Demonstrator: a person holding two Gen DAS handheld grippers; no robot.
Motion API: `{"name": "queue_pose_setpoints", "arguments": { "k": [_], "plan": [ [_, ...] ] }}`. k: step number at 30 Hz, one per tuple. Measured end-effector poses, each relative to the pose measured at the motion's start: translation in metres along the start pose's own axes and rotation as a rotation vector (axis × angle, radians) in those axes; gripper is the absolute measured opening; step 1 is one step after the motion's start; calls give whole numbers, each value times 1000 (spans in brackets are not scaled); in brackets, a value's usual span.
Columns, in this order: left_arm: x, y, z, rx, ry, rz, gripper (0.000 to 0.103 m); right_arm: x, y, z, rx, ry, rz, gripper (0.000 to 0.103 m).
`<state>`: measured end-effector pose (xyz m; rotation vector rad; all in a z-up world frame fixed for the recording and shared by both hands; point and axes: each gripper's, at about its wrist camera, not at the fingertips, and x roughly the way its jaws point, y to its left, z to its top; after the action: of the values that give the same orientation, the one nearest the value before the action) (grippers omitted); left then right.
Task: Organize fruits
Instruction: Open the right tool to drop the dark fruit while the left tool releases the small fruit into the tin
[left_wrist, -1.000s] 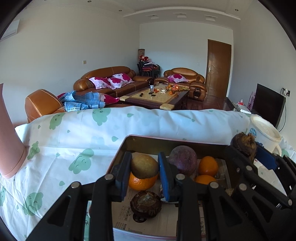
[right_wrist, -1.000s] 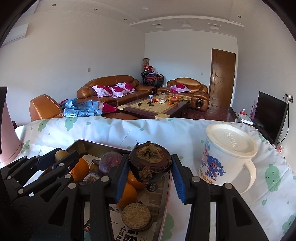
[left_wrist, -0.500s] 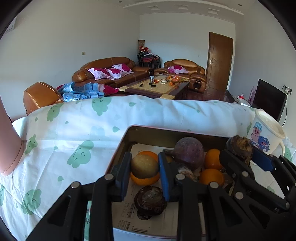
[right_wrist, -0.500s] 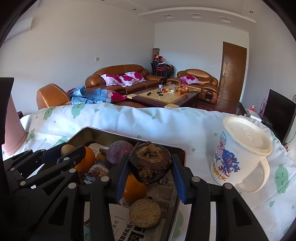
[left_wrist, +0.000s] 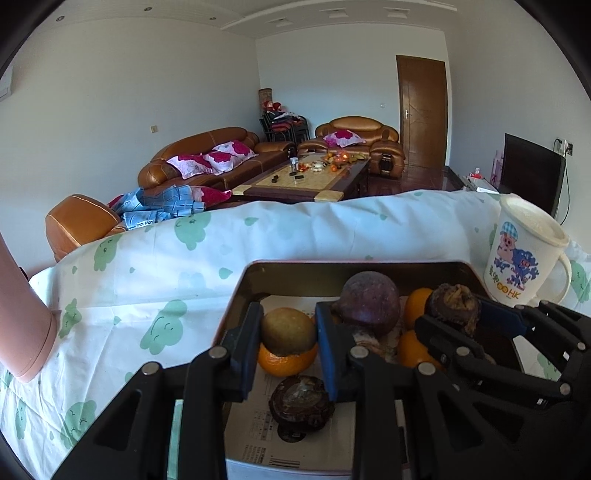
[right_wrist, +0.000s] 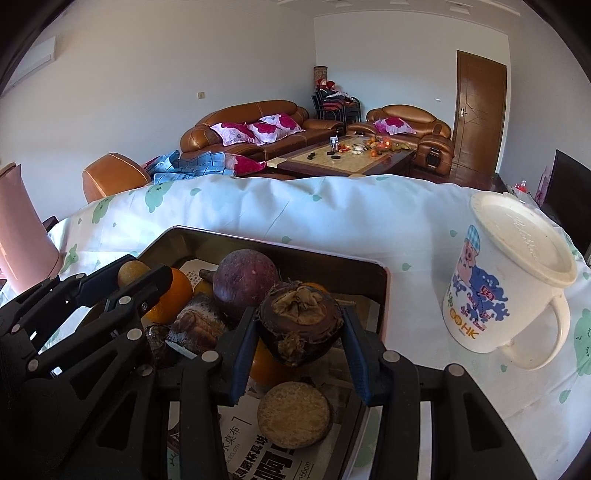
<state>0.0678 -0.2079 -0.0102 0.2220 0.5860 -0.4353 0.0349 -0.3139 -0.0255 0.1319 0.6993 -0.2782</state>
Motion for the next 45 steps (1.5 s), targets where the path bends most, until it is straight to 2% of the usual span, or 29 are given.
{"name": "queue_pose_setpoints", "arguments": {
  "k": [3, 22, 31, 36, 40, 42, 43, 44, 45],
  "plan": [
    [5, 2, 0, -6, 29, -13, 30, 0, 2, 0, -11, 3, -6, 48],
    [6, 2, -1, 20, 30, -39, 30, -8, -4, -4, -9, 0, 58, 48],
    [5, 2, -1, 20, 30, -40, 30, -8, -3, -4, -11, 1, 60, 48],
    [5, 2, -3, 16, 31, -56, 30, -12, -6, -5, -11, 6, 94, 48],
    [6, 2, -3, 15, 34, -58, 30, -28, -18, -4, 39, -37, 105, 68],
    [7, 0, -3, 21, 42, -56, 37, -39, -26, -1, 78, -86, 90, 79],
    [7, -2, -3, 23, 49, -51, 54, -43, -31, 0, 103, -116, 81, 84],
    [5, -3, -3, 23, 36, -35, 79, -47, -35, 0, 131, -141, 75, 86],
    [2, -5, -4, 24, 26, -25, 92, -50, -39, -1, 159, -160, 72, 86]
  ]
}}
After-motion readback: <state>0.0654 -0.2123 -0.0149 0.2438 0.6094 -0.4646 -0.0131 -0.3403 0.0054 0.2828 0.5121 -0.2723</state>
